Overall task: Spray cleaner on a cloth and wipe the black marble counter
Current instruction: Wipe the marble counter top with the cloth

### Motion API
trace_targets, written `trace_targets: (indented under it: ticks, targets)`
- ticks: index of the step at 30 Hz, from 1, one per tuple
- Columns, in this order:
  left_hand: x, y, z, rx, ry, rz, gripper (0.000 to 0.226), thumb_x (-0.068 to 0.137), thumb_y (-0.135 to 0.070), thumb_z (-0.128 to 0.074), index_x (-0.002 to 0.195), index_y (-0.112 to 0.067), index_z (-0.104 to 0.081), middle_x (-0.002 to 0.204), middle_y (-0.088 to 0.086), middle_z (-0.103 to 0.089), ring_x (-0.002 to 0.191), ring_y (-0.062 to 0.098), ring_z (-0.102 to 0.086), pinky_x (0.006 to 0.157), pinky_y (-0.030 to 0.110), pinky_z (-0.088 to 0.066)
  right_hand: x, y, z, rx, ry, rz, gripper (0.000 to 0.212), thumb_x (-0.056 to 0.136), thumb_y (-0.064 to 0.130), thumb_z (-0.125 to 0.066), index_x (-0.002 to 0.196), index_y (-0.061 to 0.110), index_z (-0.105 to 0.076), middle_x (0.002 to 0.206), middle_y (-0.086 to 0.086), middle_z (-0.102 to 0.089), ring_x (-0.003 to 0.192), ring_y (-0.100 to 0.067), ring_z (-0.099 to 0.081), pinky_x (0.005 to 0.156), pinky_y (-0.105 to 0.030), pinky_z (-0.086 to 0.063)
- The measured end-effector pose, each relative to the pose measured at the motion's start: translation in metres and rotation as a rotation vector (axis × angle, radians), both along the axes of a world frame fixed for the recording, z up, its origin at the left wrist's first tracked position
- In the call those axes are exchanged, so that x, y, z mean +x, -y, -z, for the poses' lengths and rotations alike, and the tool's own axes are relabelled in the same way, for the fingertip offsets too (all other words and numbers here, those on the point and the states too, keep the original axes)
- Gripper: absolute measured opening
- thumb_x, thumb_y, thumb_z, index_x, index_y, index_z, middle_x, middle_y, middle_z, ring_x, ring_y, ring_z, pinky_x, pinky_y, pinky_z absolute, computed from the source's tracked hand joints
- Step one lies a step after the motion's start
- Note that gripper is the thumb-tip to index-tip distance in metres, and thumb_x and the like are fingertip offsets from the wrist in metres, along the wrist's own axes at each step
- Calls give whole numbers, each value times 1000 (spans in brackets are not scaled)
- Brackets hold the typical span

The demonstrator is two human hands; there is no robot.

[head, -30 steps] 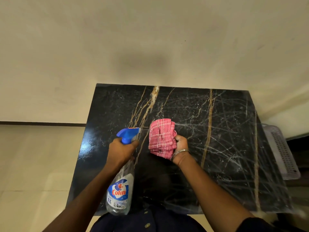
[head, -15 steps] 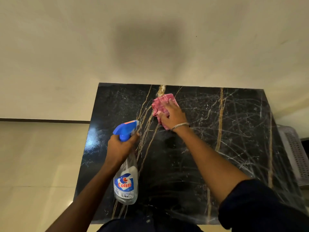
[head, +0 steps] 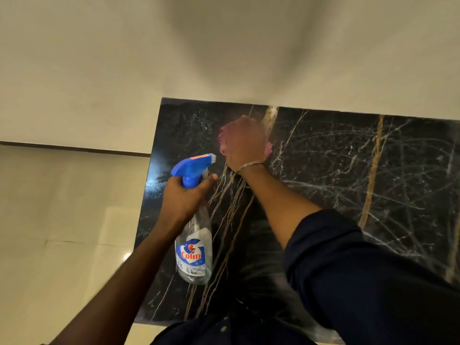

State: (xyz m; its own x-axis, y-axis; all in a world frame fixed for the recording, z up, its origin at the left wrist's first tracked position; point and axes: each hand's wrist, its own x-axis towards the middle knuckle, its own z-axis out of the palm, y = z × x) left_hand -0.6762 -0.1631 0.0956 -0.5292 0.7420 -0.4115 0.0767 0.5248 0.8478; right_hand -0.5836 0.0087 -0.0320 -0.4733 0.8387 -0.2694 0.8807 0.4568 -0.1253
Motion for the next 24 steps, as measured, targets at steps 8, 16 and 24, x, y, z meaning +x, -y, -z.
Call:
trace_targets:
  ticks: [8,16,24]
  targets:
    - [-7,-21,11,-47,-8,25,22,84,-32,-74,82,-14,-62,62,-1,-66,52,8,-65,54,22,-53,3,-20,10,76,-58,-347,67,94,53,-33,155,28,-18,164,-7,-9,150,-31,-7,120,-50,-8]
    - [-4,-33,14,-55,45,45,25,85,-32,-73,87,-9,-65,85,20,-71,62,24,-67,67,44,-59,118,-72,12,150,-38,285,63,95,45,-31,154,25,-22,163,-11,-13,149,-36,-10,119,-53,-14]
    - [-5,-26,16,-65,28,15,32,84,-35,-74,87,-4,-66,79,17,-71,58,15,-65,58,30,-57,30,-58,6,47,-9,401,67,98,45,-30,157,24,-3,163,-13,6,149,-38,6,120,-54,-1]
